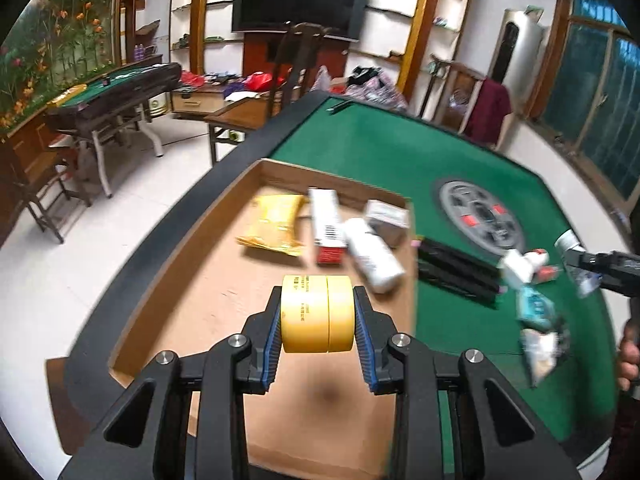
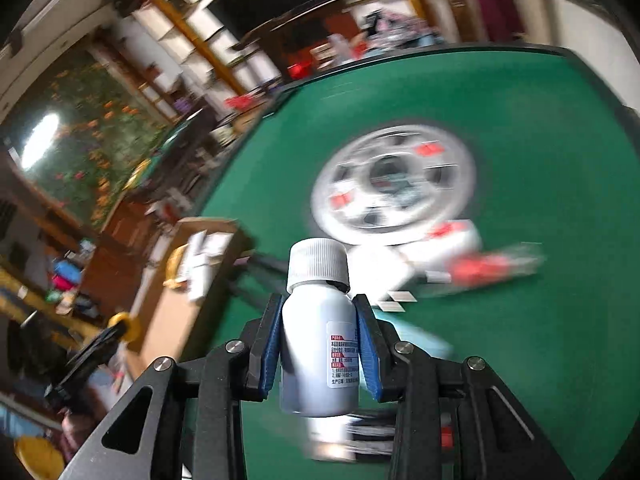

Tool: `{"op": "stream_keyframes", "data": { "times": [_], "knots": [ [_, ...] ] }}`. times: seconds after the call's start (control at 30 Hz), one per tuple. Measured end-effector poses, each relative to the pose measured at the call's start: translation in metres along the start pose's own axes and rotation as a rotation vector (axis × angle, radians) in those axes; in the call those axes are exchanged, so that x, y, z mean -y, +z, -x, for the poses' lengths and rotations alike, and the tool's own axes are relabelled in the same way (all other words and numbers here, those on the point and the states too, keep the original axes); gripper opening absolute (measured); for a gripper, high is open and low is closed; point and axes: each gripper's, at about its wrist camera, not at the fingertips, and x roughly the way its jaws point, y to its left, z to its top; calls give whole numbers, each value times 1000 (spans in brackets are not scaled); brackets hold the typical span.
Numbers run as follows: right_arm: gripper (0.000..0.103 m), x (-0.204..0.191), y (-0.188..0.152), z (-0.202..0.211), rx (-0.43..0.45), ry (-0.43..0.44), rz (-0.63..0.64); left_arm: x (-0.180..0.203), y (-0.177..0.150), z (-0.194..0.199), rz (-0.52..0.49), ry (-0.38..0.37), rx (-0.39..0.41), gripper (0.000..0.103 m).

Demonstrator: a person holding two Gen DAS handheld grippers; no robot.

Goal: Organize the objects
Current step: 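Release tape roll in tray with left tool while right tool places pill bottle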

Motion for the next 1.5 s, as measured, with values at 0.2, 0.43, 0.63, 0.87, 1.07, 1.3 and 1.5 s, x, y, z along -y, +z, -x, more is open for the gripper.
{"op": "stream_keyframes", "data": {
  "times": [0.2, 0.43, 0.63, 0.87, 1.07, 1.3, 1.5],
  "knots": [
    [38, -89, -14, -68, -126, 134, 66, -31, 8, -43, -16, 70, -91, 31],
    [38, -163, -26, -128, -217, 138, 147, -50, 29, -94, -9, 98, -161, 31],
    [38, -192, -32, -165, -257, 79, 211, -52, 47, -118, -2, 89, -167, 31],
    [38, -196, -29, -187, -262, 5, 217, -80, 47, -110, 101, 70, -137, 35],
    [38, -198, -25, -200, -251, -52, 232, -87, 42, -80, 118, 50, -66, 62],
    [46, -182, -19, -190, -221, -9, 157, -77, 41, -44, 112, 38, -2, 81],
    [69, -156, -14, -109, -61, -54, 196, -49, 37, -10, 80, -46, 33, 84]
  ]
}}
